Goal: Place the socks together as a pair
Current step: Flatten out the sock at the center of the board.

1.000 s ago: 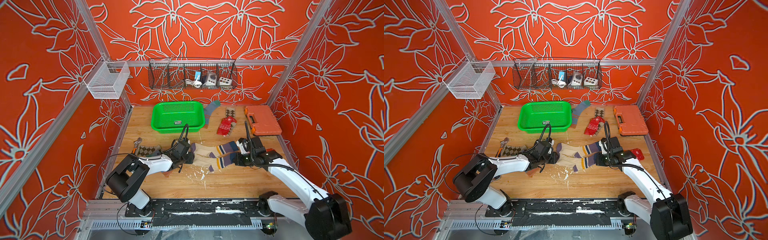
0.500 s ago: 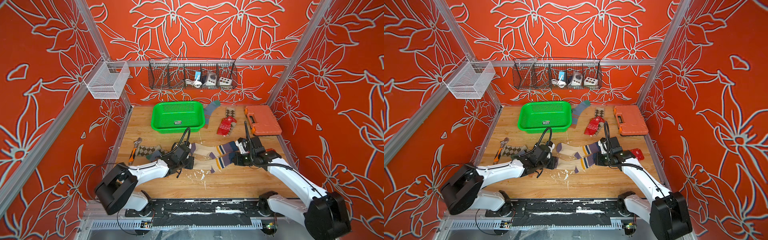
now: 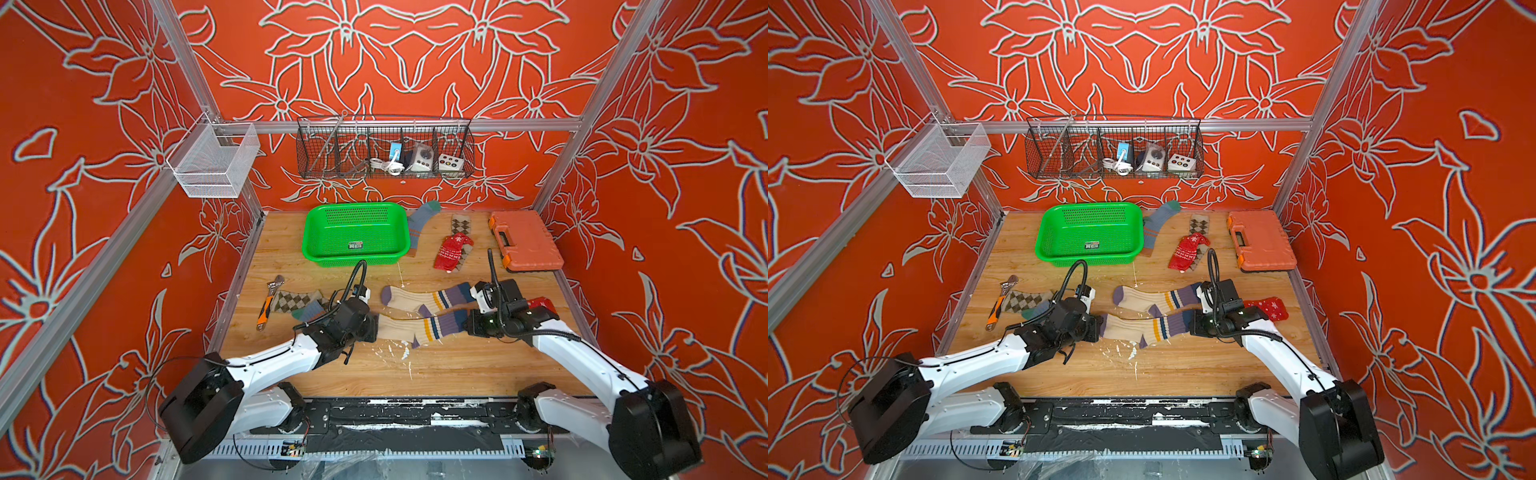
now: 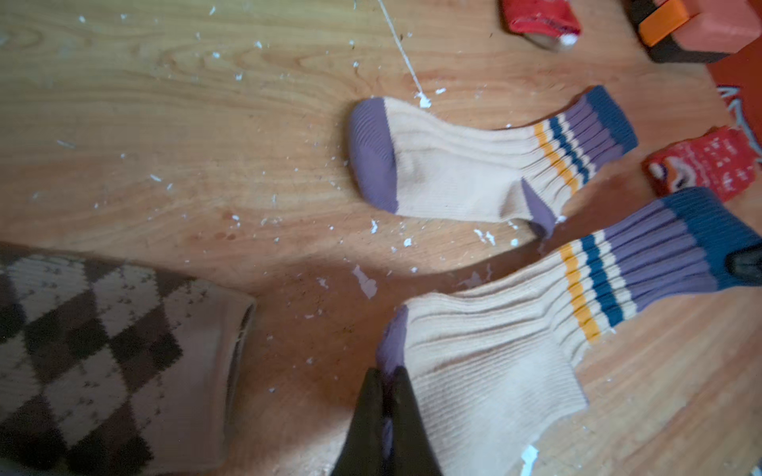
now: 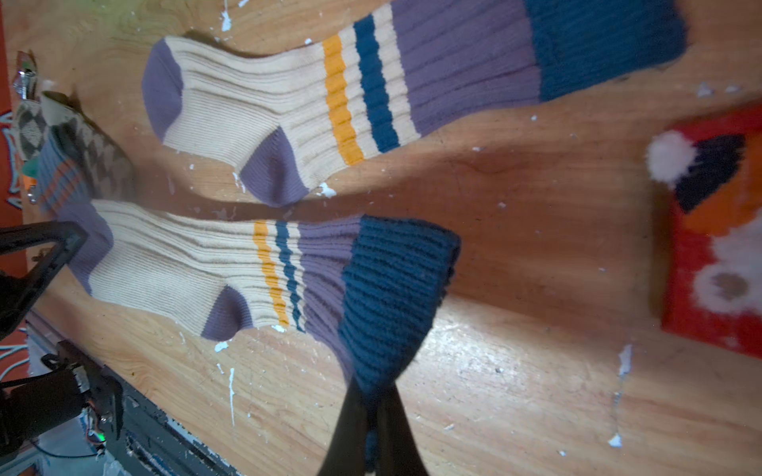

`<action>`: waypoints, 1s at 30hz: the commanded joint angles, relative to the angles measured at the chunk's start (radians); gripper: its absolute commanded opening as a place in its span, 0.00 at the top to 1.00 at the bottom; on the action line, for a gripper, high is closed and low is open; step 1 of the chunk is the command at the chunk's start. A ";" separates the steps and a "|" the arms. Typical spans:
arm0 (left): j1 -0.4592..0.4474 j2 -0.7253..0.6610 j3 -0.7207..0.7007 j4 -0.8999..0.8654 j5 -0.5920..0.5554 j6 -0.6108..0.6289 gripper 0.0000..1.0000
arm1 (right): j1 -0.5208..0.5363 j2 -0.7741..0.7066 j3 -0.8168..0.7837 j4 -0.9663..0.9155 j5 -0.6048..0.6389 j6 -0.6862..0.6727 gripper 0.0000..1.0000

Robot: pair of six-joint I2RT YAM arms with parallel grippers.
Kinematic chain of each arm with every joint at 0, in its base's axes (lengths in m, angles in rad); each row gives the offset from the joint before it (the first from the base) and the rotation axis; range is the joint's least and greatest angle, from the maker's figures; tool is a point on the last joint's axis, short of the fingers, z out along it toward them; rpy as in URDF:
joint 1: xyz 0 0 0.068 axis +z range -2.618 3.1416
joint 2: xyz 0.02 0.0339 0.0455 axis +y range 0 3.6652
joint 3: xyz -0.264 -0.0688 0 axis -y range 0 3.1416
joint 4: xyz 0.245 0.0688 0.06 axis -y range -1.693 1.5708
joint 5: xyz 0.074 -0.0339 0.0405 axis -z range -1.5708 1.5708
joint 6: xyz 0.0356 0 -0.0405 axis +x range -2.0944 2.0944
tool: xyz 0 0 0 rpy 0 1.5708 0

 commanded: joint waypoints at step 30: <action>0.022 0.308 0.324 0.015 -0.093 0.054 0.43 | -0.018 0.077 0.176 0.002 0.221 -0.069 0.61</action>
